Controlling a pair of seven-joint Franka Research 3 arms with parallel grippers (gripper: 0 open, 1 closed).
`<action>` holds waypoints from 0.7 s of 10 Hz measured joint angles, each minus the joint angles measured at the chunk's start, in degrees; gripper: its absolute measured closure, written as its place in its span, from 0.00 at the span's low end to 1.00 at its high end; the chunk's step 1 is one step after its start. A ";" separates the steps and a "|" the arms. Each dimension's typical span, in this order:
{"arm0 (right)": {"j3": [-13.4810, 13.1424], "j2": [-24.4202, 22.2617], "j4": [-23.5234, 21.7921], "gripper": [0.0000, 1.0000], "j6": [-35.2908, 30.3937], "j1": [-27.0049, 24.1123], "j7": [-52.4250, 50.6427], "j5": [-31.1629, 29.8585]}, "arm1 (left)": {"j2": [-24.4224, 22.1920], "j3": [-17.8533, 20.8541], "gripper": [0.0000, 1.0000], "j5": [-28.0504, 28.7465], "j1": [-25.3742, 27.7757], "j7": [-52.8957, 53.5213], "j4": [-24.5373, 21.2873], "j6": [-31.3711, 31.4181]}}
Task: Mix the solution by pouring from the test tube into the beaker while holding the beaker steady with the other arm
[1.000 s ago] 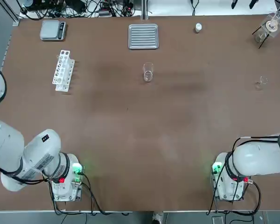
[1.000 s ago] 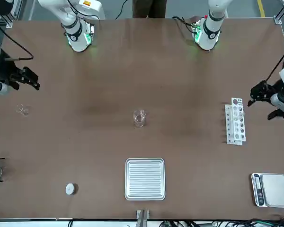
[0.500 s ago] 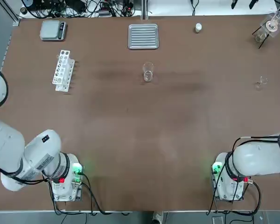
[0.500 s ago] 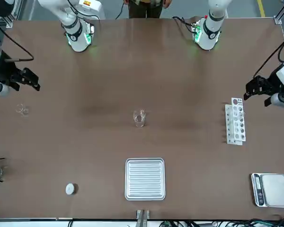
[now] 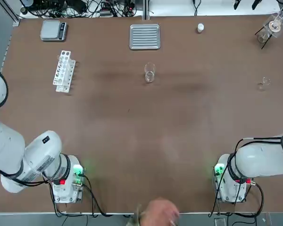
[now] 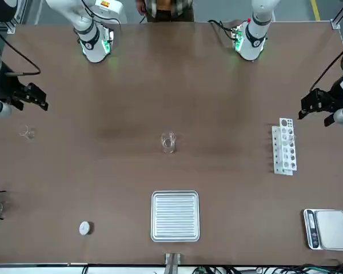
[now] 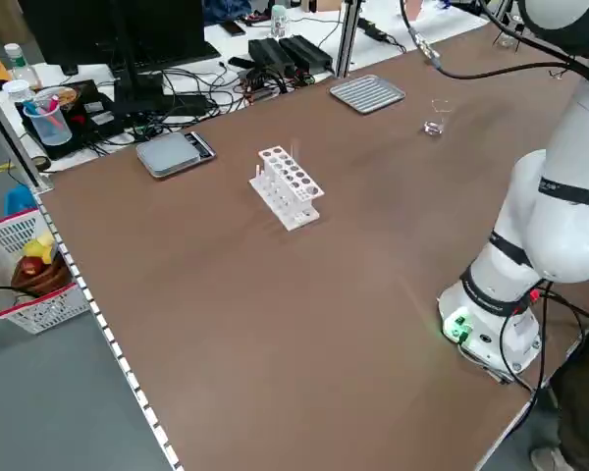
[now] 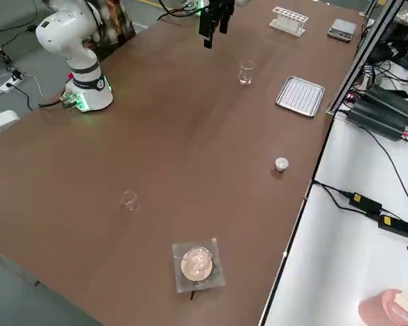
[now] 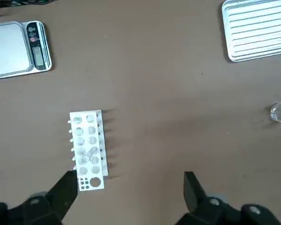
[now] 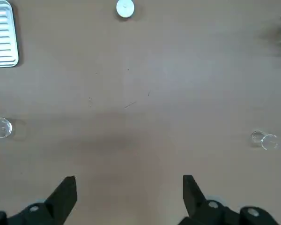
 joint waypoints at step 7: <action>-0.06 0.00 -0.01 0.00 0.66 -0.02 0.01 0.00 | 0.02 19.93 0.00 2.14 -21.44 -0.30 2.10 -2.08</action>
